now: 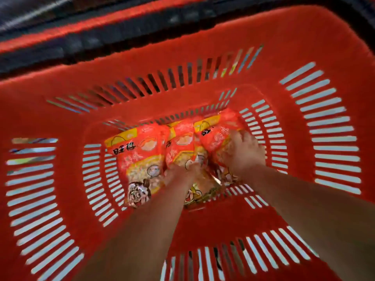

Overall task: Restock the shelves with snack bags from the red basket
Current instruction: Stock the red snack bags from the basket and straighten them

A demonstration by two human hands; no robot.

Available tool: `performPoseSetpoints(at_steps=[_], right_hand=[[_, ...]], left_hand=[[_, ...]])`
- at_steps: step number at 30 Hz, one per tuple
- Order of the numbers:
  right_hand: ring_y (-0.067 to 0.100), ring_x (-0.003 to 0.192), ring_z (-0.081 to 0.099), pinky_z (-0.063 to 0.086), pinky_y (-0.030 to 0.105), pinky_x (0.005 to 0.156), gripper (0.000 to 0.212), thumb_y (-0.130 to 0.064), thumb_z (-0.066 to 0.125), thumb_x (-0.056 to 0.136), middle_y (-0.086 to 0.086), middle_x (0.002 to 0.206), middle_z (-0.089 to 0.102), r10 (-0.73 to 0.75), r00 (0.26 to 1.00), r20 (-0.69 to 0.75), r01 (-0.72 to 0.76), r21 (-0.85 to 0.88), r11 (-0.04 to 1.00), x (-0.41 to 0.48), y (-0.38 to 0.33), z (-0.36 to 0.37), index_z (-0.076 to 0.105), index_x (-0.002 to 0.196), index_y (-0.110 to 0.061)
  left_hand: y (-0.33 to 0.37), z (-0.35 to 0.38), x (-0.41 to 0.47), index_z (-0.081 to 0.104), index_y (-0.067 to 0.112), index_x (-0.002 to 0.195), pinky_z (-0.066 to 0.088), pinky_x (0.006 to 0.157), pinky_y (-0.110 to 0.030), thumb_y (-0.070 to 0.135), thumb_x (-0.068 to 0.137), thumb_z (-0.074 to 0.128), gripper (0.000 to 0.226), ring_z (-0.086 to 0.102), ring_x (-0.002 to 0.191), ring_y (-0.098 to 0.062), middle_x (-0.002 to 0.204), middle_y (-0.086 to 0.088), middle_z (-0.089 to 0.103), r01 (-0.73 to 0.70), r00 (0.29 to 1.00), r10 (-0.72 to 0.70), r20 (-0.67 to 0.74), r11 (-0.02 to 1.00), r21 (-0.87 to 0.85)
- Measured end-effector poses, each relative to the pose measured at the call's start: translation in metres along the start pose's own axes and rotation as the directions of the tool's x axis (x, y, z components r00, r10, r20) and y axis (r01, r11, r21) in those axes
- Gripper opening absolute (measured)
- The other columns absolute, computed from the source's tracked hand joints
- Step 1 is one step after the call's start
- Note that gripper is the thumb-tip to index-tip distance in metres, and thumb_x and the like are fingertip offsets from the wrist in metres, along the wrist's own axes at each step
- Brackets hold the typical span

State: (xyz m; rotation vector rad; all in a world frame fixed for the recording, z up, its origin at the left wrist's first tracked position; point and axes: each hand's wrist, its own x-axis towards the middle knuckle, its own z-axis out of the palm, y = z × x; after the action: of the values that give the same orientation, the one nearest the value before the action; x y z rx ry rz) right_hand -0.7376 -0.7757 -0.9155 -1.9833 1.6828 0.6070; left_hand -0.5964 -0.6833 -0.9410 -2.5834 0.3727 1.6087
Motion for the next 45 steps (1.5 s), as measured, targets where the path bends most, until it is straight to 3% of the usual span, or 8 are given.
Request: performPoseSetpoints(at_steps=[6,11,14,21,26,30,35,45], right_hand=[[0.036,0.131,0.031,0.035,0.049,0.099,0.098,-0.065,0.066,0.07,0.013,0.144,0.026,0.181,0.974,0.134,-0.198,0.121,0.973,0.008,0.006,0.014,0.015,0.143,-0.024],[0.037,0.116,0.05,0.044,0.045,0.09,0.085,-0.037,0.072,0.078,0.015,0.13,0.043,0.185,0.962,0.202,-0.214,0.134,0.968,0.015,0.005,0.005,0.014,0.14,-0.032],[0.031,0.108,0.059,0.047,0.038,0.082,0.074,-0.021,0.064,0.086,0.011,0.119,0.057,0.166,0.956,0.241,-0.215,0.192,0.958,0.015,0.006,-0.001,0.015,0.142,-0.028],[0.03,0.123,0.05,0.044,0.04,0.101,0.067,-0.024,0.063,0.086,0.012,0.135,0.05,0.124,0.924,0.362,-0.204,0.19,0.96,-0.034,0.006,-0.052,0.03,0.143,-0.01],[0.027,0.13,0.044,0.034,0.04,0.108,0.062,-0.027,0.063,0.088,0.008,0.137,0.049,0.107,0.96,0.259,-0.203,0.379,0.903,-0.108,-0.002,-0.128,0.034,0.141,-0.014],[0.029,0.105,0.06,0.047,0.037,0.092,0.071,-0.019,0.072,0.075,0.007,0.11,0.063,0.148,0.988,0.047,-0.149,0.554,0.819,-0.177,-0.006,-0.187,0.034,0.134,-0.026],[0.024,0.111,0.058,0.041,0.029,0.091,0.086,-0.018,0.076,0.072,0.0,0.123,0.058,0.075,0.985,-0.155,0.053,0.691,0.721,-0.263,-0.009,-0.245,0.03,0.143,-0.03],[0.026,0.101,0.06,0.044,0.031,0.073,0.075,-0.026,0.071,0.082,-0.002,0.132,0.054,-0.115,0.773,-0.623,0.527,0.532,0.663,-0.43,-0.008,-0.382,0.029,0.143,-0.033]], left_hand=[[0.007,0.015,0.015,-0.001,0.008,0.15,0.031,0.107,-0.045,0.068,0.072,0.065,0.118,0.028,0.138,-0.038,0.153,-0.016,0.023,0.17,0.985,-0.174,-0.017,0.975,-0.142],[-0.006,-0.006,0.026,0.025,0.002,0.145,0.043,0.095,-0.039,0.035,0.083,0.064,0.08,0.051,0.121,-0.037,0.137,-0.017,0.049,0.075,0.995,-0.085,-0.056,0.984,-0.164],[-0.02,-0.029,0.021,0.062,0.007,0.111,0.045,0.069,-0.03,0.027,0.079,0.068,0.038,0.064,0.09,-0.032,0.101,-0.015,0.066,-0.051,0.997,0.042,-0.06,0.988,-0.147],[-0.034,-0.093,-0.042,0.063,0.011,0.088,0.052,0.051,-0.026,0.016,0.083,0.069,0.01,0.067,0.06,-0.017,0.066,-0.005,0.068,0.058,0.975,0.048,0.216,0.888,-0.456],[-0.029,-0.15,-0.126,0.06,0.01,0.09,0.043,0.069,-0.03,0.011,0.08,0.069,0.014,0.056,0.079,-0.022,0.082,-0.009,0.058,-0.073,0.98,0.138,0.14,0.916,-0.394],[-0.022,-0.208,-0.218,0.053,0.008,0.068,0.034,0.049,-0.021,-0.001,0.079,0.067,0.019,0.044,0.058,-0.021,0.061,-0.009,0.048,-0.298,0.947,0.32,0.005,0.889,-0.347],[-0.034,-0.264,-0.336,0.059,0.005,0.084,0.034,0.036,-0.016,-0.004,0.076,0.068,0.016,0.047,0.043,-0.013,0.06,-0.007,0.053,-0.483,0.876,0.432,-0.215,0.773,-0.412],[-0.119,-0.321,-0.552,0.057,0.001,0.11,0.05,0.057,-0.021,0.001,0.08,0.067,0.031,0.059,0.068,-0.02,0.09,-0.012,0.063,-0.769,0.634,0.498,-0.591,0.486,-0.416]])
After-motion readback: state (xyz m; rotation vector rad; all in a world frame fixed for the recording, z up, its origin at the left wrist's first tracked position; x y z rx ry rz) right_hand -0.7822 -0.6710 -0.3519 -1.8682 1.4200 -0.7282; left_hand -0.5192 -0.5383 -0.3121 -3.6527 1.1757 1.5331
